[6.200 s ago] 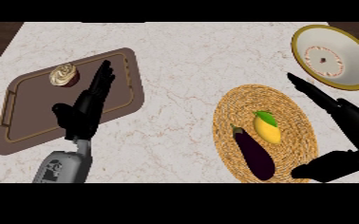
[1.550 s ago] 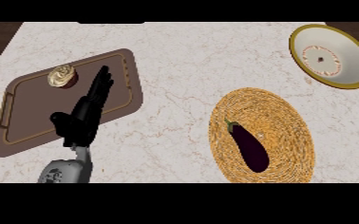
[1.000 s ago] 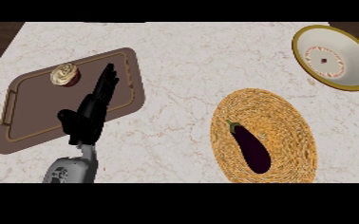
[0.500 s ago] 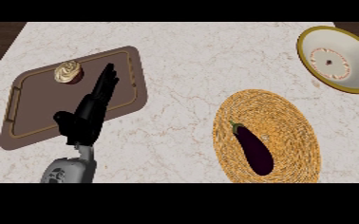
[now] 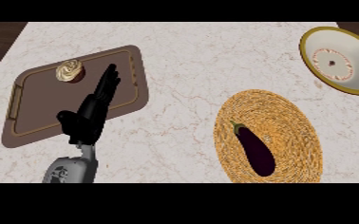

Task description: Pick the lemon from the placemat and place it in the bowl

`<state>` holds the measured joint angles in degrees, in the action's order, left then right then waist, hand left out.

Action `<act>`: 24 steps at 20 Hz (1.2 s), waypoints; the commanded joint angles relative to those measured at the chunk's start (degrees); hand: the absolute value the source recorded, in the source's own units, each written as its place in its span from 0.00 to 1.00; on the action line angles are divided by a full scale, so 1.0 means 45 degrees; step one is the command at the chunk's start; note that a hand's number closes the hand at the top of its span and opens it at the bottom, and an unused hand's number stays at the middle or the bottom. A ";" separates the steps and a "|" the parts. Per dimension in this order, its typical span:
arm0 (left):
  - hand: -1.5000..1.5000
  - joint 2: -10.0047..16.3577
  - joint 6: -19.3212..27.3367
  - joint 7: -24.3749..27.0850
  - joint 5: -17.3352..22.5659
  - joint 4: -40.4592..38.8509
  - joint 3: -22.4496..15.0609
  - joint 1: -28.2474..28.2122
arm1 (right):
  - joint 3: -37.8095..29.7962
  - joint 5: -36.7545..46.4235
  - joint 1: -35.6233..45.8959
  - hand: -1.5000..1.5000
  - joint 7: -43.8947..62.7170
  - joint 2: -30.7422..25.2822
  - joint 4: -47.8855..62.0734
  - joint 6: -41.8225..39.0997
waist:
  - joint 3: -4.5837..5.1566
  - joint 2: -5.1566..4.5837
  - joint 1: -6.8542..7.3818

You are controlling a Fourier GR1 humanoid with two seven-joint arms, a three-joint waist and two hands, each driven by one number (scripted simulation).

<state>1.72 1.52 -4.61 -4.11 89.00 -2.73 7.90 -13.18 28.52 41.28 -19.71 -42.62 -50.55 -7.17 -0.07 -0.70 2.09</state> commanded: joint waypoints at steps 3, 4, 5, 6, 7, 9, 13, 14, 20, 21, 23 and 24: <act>0.50 -0.0154 0.0097 -0.0078 -0.0010 -0.0423 -0.0099 0.0764 | 0.0016 0.1258 0.1490 1.00 -0.1884 0.0090 0.4416 0.1875 | -0.0019 -0.0141 0.0241; 0.50 0.0166 -0.0191 0.0396 0.0242 -0.0584 0.0234 0.0509 | -0.0136 0.1206 0.1247 1.00 -0.2684 -0.0371 0.4915 0.1682 | -0.0022 -0.0160 0.0242; 0.50 -0.0227 0.0211 -0.0092 -0.0142 0.0210 -0.0321 0.0341 | 0.0191 0.1682 0.1817 1.00 -0.1919 0.0114 0.5352 0.2186 | -0.0023 -0.0118 0.0358; 0.50 0.0018 -0.0217 0.0598 0.0063 -0.0169 -0.0200 -0.0129 | -0.0262 0.1355 0.1573 1.00 -0.2934 -0.0749 0.5853 0.1731 | -0.0027 -0.0149 0.0311; 0.50 -0.0070 0.0116 -0.0180 0.0005 -0.0294 0.0006 0.0843 | 0.0148 0.1636 0.1764 1.00 -0.2913 -0.0439 0.6195 0.1395 | -0.0026 -0.0137 0.0238; 0.50 -0.0047 0.0167 -0.0344 -0.0232 -0.0030 -0.0215 0.0850 | -0.0319 0.1090 0.1747 1.00 -0.2538 -0.0213 0.6964 0.0716 | -0.0048 -0.0199 0.0402; 0.50 -0.0135 0.0045 -0.0235 -0.0074 0.0288 -0.0353 0.0421 | -0.0164 0.1197 0.1984 0.00 -0.3270 -0.0404 0.7997 -0.0691 | -0.0053 -0.0192 0.0532; 0.50 -0.0068 0.0102 -0.0078 -0.0126 -0.0329 -0.0129 0.0906 | -0.0189 0.1087 0.1892 0.00 -0.4007 -0.0421 0.8063 -0.1194 | -0.0052 -0.0219 0.0347; 0.50 -0.0188 0.0249 -0.0033 -0.0163 -0.0407 -0.0212 0.0762 | -0.1384 -0.0047 0.2382 0.00 -0.5681 -0.0649 0.8560 -0.2044 | -0.0057 -0.0166 0.0242; 0.50 -0.0208 0.0192 -0.0065 -0.0186 -0.0216 -0.0348 0.0707 | -0.1706 -0.0322 0.2719 0.00 -0.5268 -0.0499 0.8740 -0.1887 | -0.0058 -0.0174 0.0349; 0.50 -0.0221 0.0328 -0.0378 -0.0148 0.0170 -0.0268 0.0752 | -0.2244 -0.0804 0.2525 0.00 -0.5915 -0.0981 0.8868 -0.2101 | -0.0071 -0.0164 0.0330; 0.50 0.0059 0.0238 -0.0358 -0.0115 -0.0096 0.0011 0.0848 | -0.2430 -0.0989 0.2458 0.00 -0.6049 -0.0552 0.8910 -0.1718 | -0.0057 -0.0146 0.0246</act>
<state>1.29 2.57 -5.67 -4.71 88.35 -3.47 11.39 -20.42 27.53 51.98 -44.11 -45.33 -11.86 -14.93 -0.33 -1.47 3.49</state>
